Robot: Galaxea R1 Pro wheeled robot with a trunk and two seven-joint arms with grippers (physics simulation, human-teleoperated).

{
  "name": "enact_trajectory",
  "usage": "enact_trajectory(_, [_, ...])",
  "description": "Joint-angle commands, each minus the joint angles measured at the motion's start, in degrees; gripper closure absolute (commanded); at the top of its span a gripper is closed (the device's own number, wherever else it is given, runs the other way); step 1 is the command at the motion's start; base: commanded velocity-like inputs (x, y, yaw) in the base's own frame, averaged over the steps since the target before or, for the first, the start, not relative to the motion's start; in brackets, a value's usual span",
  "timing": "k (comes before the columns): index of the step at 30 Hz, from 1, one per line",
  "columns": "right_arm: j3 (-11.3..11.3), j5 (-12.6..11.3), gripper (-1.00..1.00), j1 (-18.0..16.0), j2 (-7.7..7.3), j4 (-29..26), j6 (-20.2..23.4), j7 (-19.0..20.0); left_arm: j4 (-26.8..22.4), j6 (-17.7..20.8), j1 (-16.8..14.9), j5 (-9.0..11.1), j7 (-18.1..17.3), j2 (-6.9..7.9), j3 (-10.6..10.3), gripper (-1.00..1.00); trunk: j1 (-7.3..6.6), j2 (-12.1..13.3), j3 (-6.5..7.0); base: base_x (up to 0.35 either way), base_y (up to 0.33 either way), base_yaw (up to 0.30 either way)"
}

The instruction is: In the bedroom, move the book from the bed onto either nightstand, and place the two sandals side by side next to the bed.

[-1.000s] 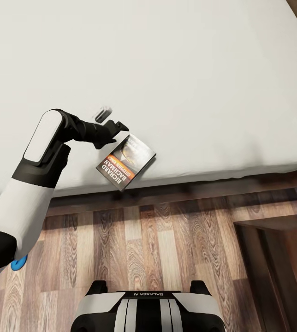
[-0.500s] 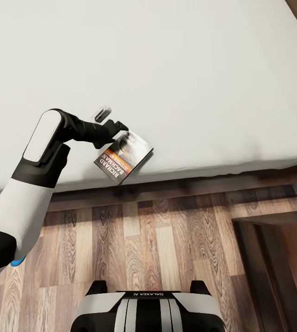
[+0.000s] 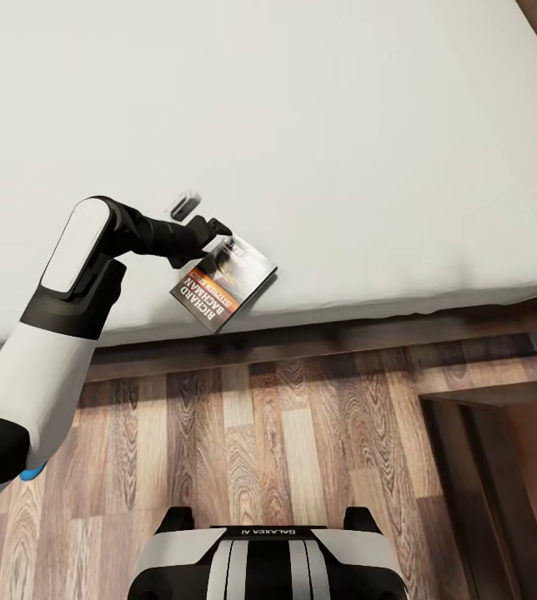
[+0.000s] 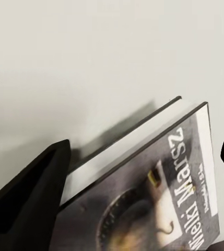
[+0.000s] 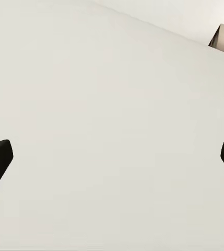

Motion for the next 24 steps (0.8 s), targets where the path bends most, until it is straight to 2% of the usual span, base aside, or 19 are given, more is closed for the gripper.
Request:
enact_trajectory(1, [0.07,-0.53,-1.00,-0.07,-0.04,-0.01,0.41,-0.31,-0.06,0.14,-0.05,0.36,0.56,0.04,-0.08,-1.00,-0.01,-0.01,-0.03,-0.114,0.000,0.000])
enact_trajectory(7, [0.07,-0.52,-1.00,-0.05,-0.04,-0.01,0.41,-0.31,-0.18,0.13,-0.05,0.36,0.56,0.04,0.04,-1.00,-0.01,-0.01,-0.03,-0.148,0.000,0.000])
enact_trajectory(20, [0.04,-0.54,-1.00,0.35,-0.09,-0.01,0.41,-0.31,-0.65,0.13,-0.04,0.38,0.56,0.24,0.22,-1.00,-0.01,-0.01,-0.03,-0.017,0.000,0.000])
enact_trajectory(23, [-0.04,-0.68,-1.00,0.41,-0.21,-0.01,0.41,-0.31,-1.98,0.21,-0.08,0.42,0.62,0.68,0.77,-1.00,-0.01,-0.01,-0.03,-0.001,0.000,0.000])
enact_trajectory(24, [-0.07,-0.76,-1.00,0.48,-0.27,-0.01,0.41,-0.31,-3.95,0.45,-0.13,0.45,0.93,1.09,2.18,-1.00,-0.01,-0.01,-0.03,0.000,0.000,0.000])
